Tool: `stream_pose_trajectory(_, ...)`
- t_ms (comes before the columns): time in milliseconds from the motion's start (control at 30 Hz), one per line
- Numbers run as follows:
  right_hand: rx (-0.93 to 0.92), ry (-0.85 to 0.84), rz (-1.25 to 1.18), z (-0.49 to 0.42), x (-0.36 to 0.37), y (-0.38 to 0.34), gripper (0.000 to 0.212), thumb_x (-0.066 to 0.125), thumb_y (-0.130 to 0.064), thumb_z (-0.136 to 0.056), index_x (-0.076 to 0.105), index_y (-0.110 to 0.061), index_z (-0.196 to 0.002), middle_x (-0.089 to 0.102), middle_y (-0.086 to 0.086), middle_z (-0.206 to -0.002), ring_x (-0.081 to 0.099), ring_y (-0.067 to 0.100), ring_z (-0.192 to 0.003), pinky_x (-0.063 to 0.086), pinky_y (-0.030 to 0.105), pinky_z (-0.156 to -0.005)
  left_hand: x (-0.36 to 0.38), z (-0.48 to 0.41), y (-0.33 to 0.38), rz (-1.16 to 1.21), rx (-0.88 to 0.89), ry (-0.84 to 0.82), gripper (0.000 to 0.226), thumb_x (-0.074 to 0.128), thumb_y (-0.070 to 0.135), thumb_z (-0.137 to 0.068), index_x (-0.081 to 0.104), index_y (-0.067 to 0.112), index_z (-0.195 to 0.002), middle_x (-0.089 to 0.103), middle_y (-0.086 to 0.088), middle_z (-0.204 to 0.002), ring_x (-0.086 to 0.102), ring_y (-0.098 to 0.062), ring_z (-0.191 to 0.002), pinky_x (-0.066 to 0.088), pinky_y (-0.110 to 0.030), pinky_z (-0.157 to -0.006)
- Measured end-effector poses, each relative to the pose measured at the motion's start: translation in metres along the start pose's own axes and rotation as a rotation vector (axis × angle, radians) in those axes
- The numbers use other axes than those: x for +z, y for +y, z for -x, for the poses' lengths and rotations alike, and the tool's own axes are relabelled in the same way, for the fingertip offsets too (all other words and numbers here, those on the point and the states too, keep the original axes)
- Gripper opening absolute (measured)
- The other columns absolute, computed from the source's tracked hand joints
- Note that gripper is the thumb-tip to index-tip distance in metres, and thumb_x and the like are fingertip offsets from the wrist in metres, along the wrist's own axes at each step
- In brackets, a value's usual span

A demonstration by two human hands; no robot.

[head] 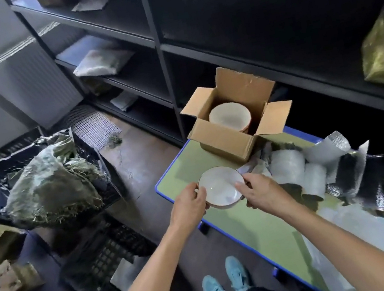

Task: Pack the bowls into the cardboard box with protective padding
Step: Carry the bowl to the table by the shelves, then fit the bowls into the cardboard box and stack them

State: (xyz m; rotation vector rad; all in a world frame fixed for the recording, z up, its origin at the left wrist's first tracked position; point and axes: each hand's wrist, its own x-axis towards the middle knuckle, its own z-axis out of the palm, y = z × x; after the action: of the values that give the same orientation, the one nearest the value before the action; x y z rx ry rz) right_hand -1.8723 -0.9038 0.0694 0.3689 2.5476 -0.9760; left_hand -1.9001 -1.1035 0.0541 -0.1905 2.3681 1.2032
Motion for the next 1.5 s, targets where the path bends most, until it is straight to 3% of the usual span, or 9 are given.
stream_pose_trajectory(233, 0.063, -0.023, -0.038, -0.027, 0.016, 0.009, 0.046, 0.038, -0.061, -0.085, 0.054, -0.018, -0.085, 0.065, 0.002, -0.077, 0.067, 0.025, -0.075, 0.056, 0.043, -0.077, -0.004, -0.022, 0.001, -0.134, -0.032, -0.045, 0.022, 0.040, 0.041, -0.095, 0.056, 0.027, -0.092, 0.073, 0.007, -0.075, 0.068, -0.011, -0.065, 0.055, -0.032, -0.074)
stream_pose_trajectory(400, 0.087, -0.040, -0.076, -0.046, 0.020, 0.015, 0.039, 0.043, -0.055, -0.091, 0.051, -0.017, -0.086, 0.065, 0.004, -0.079, 0.066, 0.027, -0.079, 0.054, 0.041, -0.081, -0.004, -0.042, 0.009, -0.158, -0.039, -0.067, 0.025, 0.040, 0.040, -0.095, 0.059, 0.023, -0.099, 0.072, 0.004, -0.074, 0.064, -0.011, -0.061, 0.057, -0.036, -0.077)
stream_pose_trajectory(533, 0.120, -0.032, -0.080, -0.050, 0.017, 0.017, 0.036, 0.044, -0.051, -0.094, 0.053, -0.016, -0.094, 0.066, 0.005, -0.086, 0.064, 0.029, -0.086, 0.052, 0.039, -0.082, 0.000, -0.056, 0.014, -0.173, -0.018, -0.114, 0.023, 0.041, 0.037, -0.096, 0.058, 0.022, -0.099, 0.071, 0.004, -0.073, 0.064, -0.012, -0.060, 0.058, -0.037, -0.073)
stream_pose_trajectory(800, 0.205, 0.042, -0.154, -0.046, 0.032, 0.009, 0.029, 0.048, -0.038, -0.097, 0.056, -0.018, -0.117, 0.065, 0.006, -0.111, 0.060, 0.030, -0.103, 0.047, 0.034, -0.084, -0.006, -0.090, 0.007, -0.292, 0.073, -0.282, 0.021, 0.041, 0.039, -0.099, 0.054, 0.025, -0.109, 0.070, 0.007, -0.075, 0.066, -0.010, -0.062, 0.049, -0.026, -0.059)
stream_pose_trajectory(1000, 0.372, 0.085, -0.173, -0.044, 0.058, -0.020, 0.032, 0.045, -0.037, -0.098, 0.049, -0.015, -0.121, 0.065, 0.011, -0.104, 0.060, 0.032, -0.097, 0.050, 0.041, -0.086, -0.023, -0.116, -0.011, -0.381, 0.160, -0.401, 0.040, 0.041, 0.035, -0.100, 0.046, 0.019, -0.136, 0.074, -0.002, -0.082, 0.070, -0.020, -0.079, 0.052, -0.033, -0.069)
stream_pose_trajectory(1133, 0.478, 0.142, -0.191, -0.042, 0.073, -0.033, 0.029, 0.044, -0.040, -0.097, 0.050, -0.016, -0.111, 0.064, 0.007, -0.097, 0.060, 0.029, -0.090, 0.052, 0.041, -0.082, -0.031, -0.131, -0.017, -0.402, 0.226, -0.471, 0.039, 0.042, 0.034, -0.098, 0.048, 0.020, -0.134, 0.073, -0.008, -0.085, 0.070, -0.025, -0.081, 0.056, -0.043, -0.073)
stream_pose_trajectory(1233, 0.530, 0.168, -0.207, -0.040, 0.077, -0.037, 0.027, 0.045, -0.039, -0.098, 0.049, -0.012, -0.104, 0.063, 0.009, -0.093, 0.060, 0.030, -0.087, 0.052, 0.040, -0.079, -0.032, -0.135, -0.016, -0.423, 0.250, -0.507, 0.036, 0.042, 0.032, -0.099, 0.048, 0.020, -0.132, 0.072, -0.009, -0.086, 0.069, -0.025, -0.083, 0.054, -0.041, -0.071)
stream_pose_trajectory(1500, 0.553, 0.172, -0.249, -0.047, 0.094, -0.045, 0.025, 0.048, -0.038, -0.098, 0.047, -0.014, -0.107, 0.063, 0.004, -0.093, 0.061, 0.025, -0.085, 0.051, 0.038, -0.076, -0.040, -0.148, -0.017, -0.544, 0.268, -0.571, 0.040, 0.041, 0.031, -0.097, 0.044, 0.017, -0.135, 0.070, -0.008, -0.092, 0.069, -0.029, -0.085, 0.056, -0.043, -0.075)
